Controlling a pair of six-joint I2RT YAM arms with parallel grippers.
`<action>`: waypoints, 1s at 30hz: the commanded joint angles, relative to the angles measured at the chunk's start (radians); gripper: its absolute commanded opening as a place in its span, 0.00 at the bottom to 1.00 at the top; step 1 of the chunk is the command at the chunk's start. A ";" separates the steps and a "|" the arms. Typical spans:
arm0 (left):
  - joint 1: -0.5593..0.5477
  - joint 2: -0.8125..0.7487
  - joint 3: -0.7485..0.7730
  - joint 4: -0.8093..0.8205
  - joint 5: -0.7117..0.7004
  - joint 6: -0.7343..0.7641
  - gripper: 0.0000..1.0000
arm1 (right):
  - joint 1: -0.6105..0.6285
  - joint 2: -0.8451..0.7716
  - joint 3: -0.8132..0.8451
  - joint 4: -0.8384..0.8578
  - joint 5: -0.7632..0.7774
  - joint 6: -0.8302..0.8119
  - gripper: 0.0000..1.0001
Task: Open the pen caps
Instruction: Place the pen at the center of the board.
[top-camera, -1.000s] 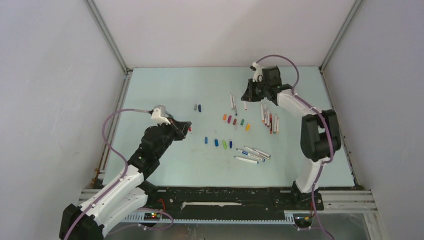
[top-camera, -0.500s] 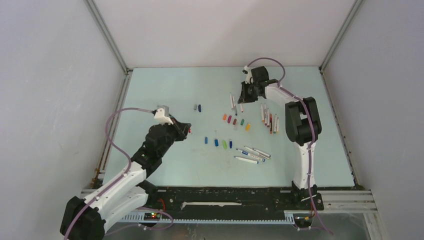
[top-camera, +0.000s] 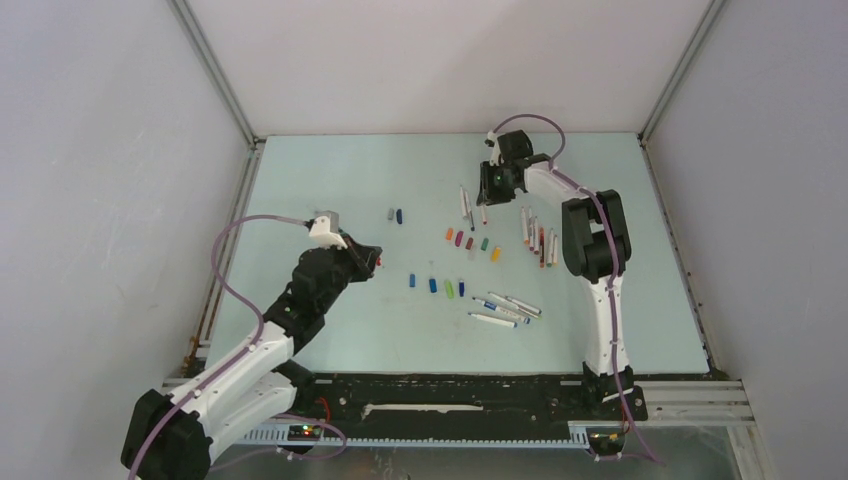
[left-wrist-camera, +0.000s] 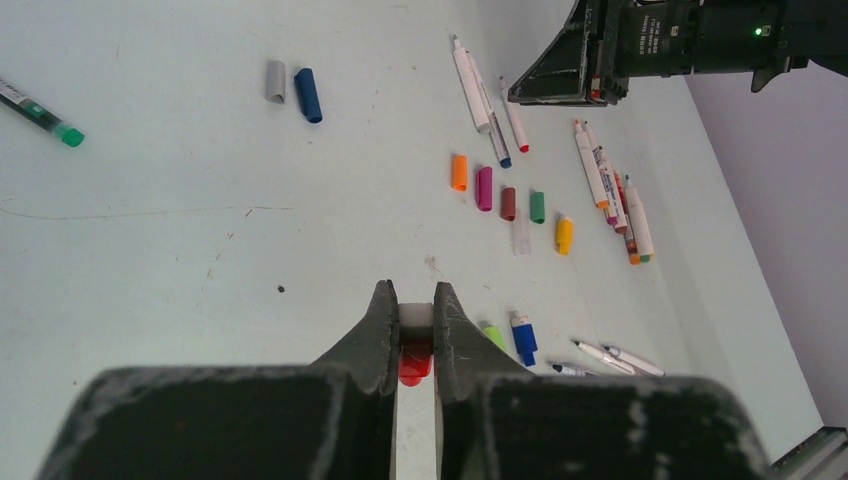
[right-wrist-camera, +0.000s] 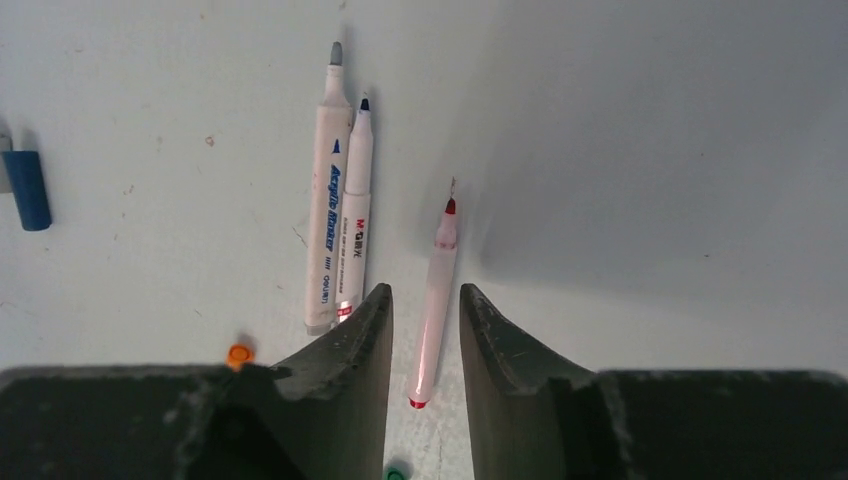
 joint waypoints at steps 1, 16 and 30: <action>0.007 -0.013 -0.005 0.021 0.002 0.017 0.00 | 0.001 -0.013 0.056 -0.035 0.032 -0.008 0.35; 0.013 0.018 0.088 -0.042 0.075 -0.038 0.05 | -0.121 -0.704 -0.425 -0.050 -0.624 -0.350 0.51; 0.013 0.490 0.552 -0.385 0.093 0.081 0.07 | -0.293 -0.983 -0.744 -0.064 -0.874 -0.506 0.54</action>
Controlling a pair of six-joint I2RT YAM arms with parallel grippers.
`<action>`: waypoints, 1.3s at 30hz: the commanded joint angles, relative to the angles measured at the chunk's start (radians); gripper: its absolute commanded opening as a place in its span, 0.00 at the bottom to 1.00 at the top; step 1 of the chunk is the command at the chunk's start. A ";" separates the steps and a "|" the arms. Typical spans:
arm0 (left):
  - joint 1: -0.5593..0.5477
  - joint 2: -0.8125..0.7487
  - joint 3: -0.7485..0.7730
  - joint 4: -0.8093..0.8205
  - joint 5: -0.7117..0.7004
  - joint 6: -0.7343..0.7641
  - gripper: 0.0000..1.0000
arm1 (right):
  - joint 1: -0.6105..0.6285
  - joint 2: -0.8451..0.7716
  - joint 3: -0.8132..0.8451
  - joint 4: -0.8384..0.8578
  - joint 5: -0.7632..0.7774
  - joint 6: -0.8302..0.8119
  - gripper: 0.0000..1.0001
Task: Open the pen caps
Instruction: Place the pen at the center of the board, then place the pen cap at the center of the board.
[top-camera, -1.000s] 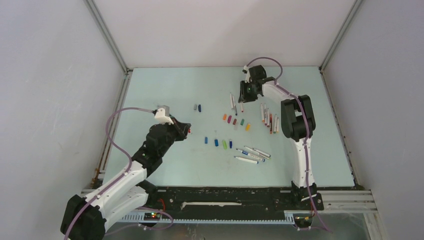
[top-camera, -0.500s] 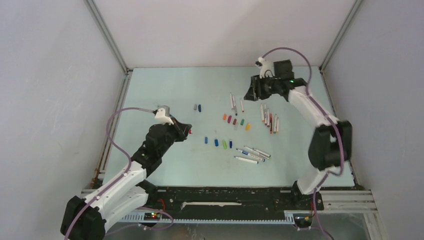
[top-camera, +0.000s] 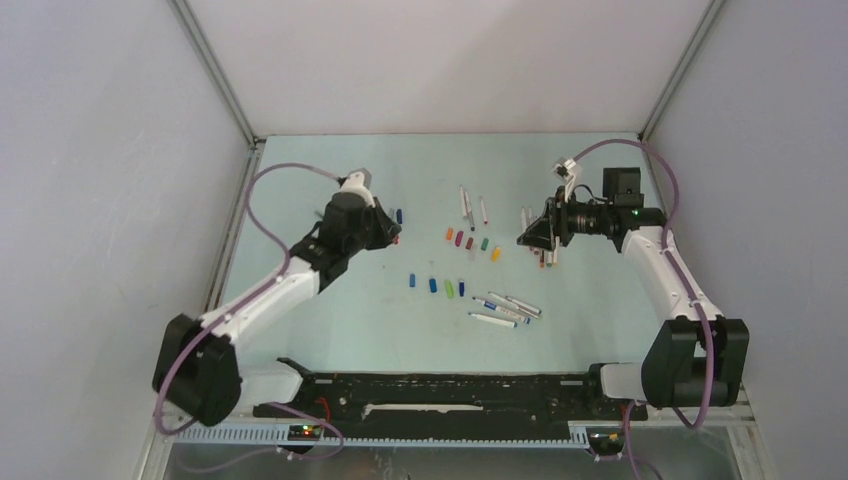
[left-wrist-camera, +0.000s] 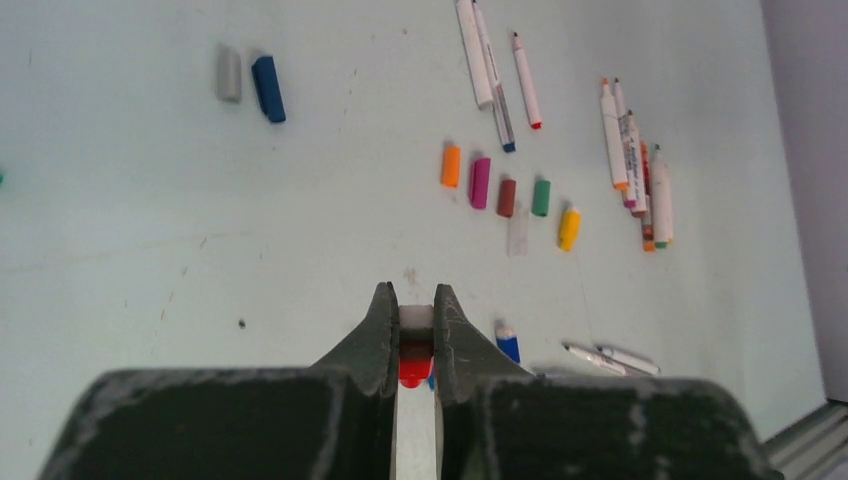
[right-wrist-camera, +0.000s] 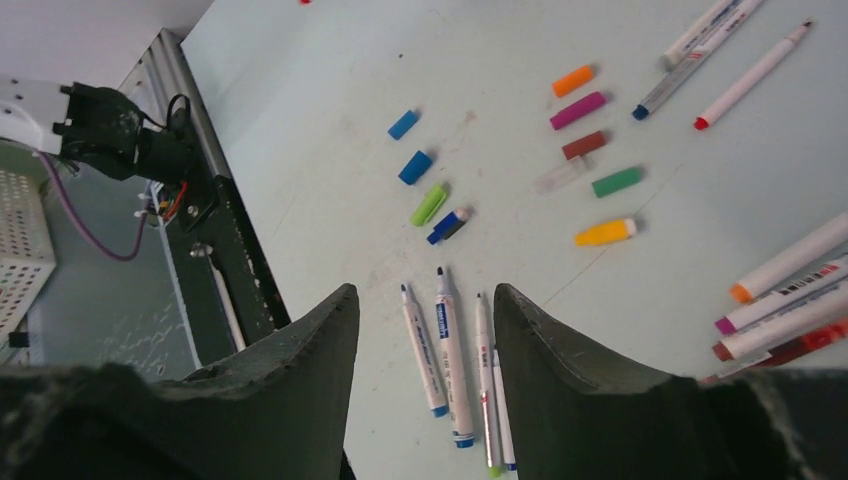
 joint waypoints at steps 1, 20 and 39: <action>0.007 0.198 0.241 -0.196 0.006 0.095 0.06 | -0.006 -0.029 0.000 0.014 -0.096 -0.051 0.54; 0.010 0.885 0.957 -0.545 -0.062 0.168 0.10 | -0.038 -0.080 0.000 -0.007 -0.152 -0.068 0.54; 0.051 1.058 1.112 -0.616 -0.069 0.189 0.22 | -0.042 -0.060 -0.001 -0.010 -0.155 -0.063 0.54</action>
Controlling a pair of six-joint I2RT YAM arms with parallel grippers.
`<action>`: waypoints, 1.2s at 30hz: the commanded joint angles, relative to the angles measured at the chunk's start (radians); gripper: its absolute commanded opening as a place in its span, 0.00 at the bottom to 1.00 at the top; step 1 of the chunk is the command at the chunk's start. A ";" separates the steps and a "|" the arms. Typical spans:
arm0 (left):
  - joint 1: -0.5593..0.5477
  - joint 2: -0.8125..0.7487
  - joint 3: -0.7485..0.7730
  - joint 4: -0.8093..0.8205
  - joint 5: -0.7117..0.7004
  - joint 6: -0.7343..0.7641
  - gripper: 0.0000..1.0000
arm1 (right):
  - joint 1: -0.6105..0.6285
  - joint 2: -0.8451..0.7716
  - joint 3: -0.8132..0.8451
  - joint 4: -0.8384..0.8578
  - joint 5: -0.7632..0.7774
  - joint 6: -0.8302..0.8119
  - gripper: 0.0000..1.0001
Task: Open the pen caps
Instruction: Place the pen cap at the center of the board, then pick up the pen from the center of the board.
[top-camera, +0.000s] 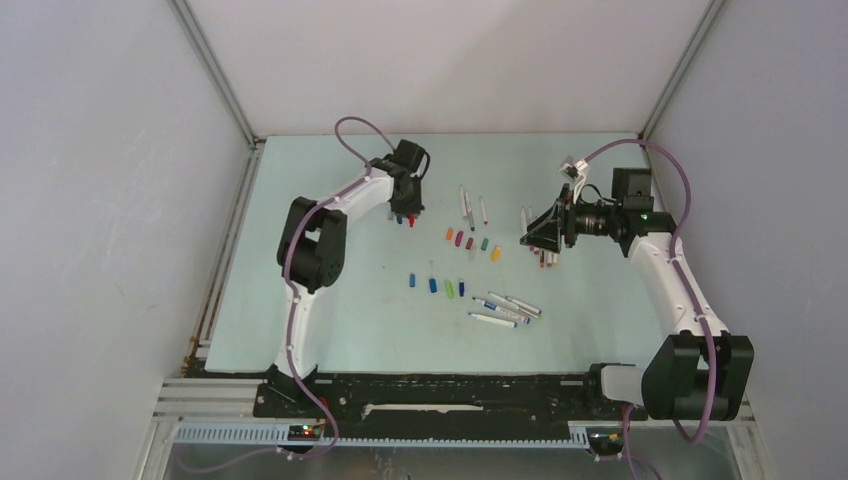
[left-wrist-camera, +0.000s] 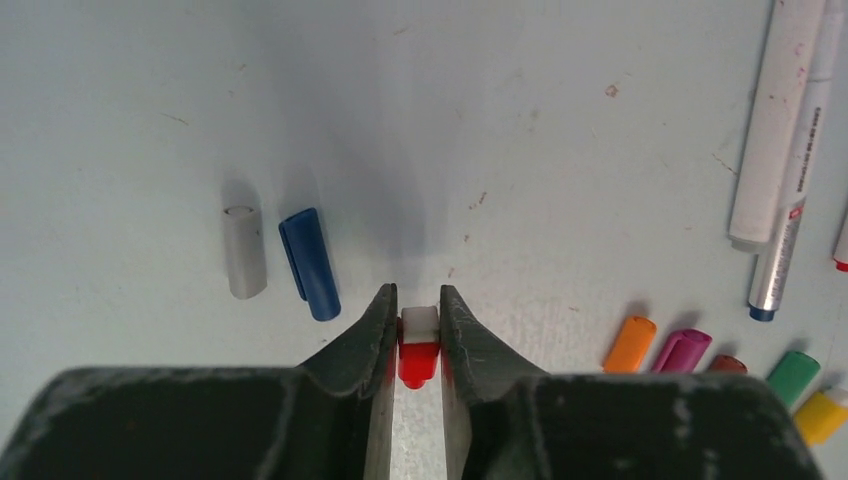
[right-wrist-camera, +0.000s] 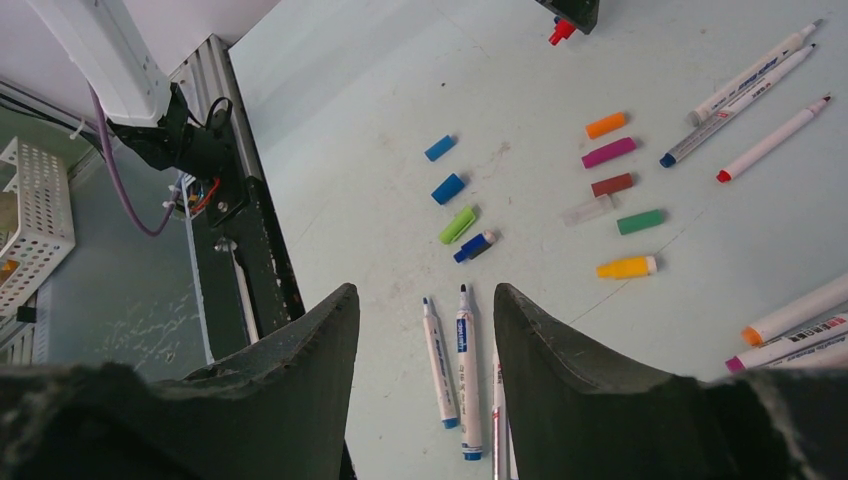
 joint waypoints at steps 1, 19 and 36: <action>0.013 0.022 0.086 -0.020 -0.016 0.026 0.23 | -0.006 -0.002 0.016 0.006 -0.028 -0.011 0.54; 0.020 -0.373 -0.176 0.183 0.021 0.084 0.41 | -0.022 0.006 0.016 0.003 -0.043 -0.007 0.54; 0.121 -0.858 -0.829 0.509 -0.249 -0.075 0.79 | -0.033 0.009 0.016 -0.006 -0.050 -0.025 0.54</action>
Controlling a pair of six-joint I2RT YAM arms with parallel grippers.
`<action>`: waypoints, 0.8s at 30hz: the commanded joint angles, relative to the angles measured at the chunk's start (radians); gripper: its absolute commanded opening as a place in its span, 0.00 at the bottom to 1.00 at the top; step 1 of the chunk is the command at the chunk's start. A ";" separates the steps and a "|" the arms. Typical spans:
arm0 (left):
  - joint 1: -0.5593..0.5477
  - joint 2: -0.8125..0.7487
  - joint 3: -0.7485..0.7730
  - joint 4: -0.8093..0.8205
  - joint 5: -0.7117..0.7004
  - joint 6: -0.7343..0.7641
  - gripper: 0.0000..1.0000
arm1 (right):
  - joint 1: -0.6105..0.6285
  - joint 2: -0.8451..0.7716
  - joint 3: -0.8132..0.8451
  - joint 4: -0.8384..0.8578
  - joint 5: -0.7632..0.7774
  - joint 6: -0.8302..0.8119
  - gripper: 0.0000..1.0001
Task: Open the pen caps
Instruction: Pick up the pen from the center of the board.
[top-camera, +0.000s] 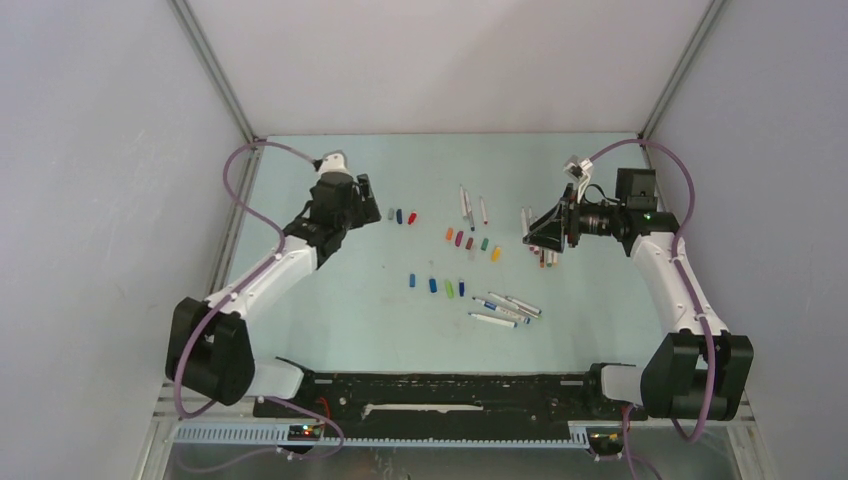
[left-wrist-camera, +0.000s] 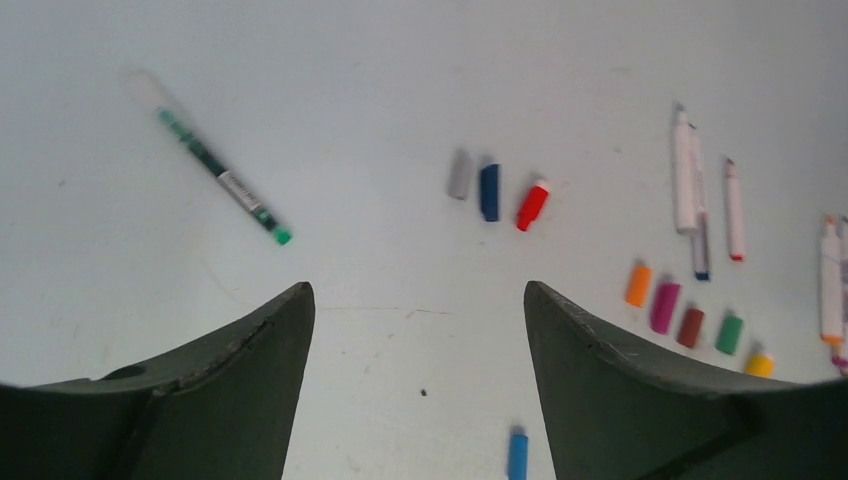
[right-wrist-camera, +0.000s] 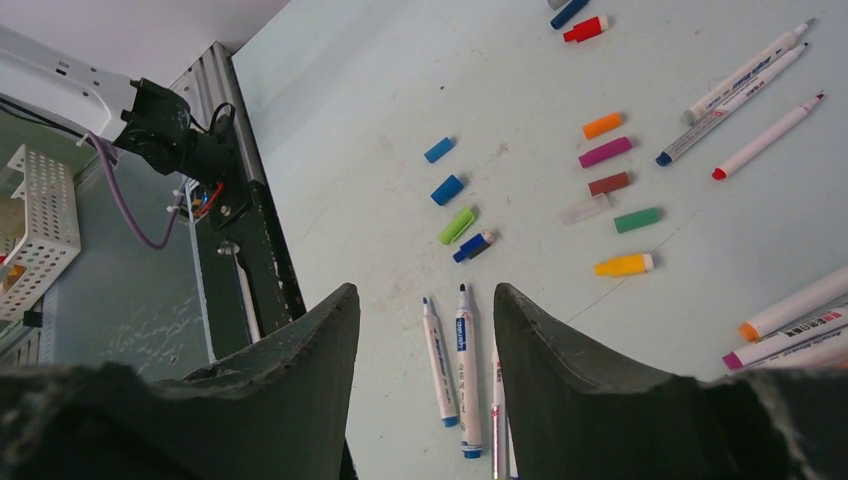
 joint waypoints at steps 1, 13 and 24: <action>0.070 0.045 0.007 0.000 -0.057 -0.102 0.80 | -0.008 0.006 0.016 0.000 -0.026 -0.015 0.54; 0.214 0.456 0.383 -0.378 -0.034 -0.220 0.80 | -0.012 0.012 0.016 -0.001 -0.028 -0.017 0.54; 0.248 0.692 0.614 -0.567 -0.042 -0.222 0.59 | -0.015 0.012 0.016 -0.002 -0.030 -0.017 0.54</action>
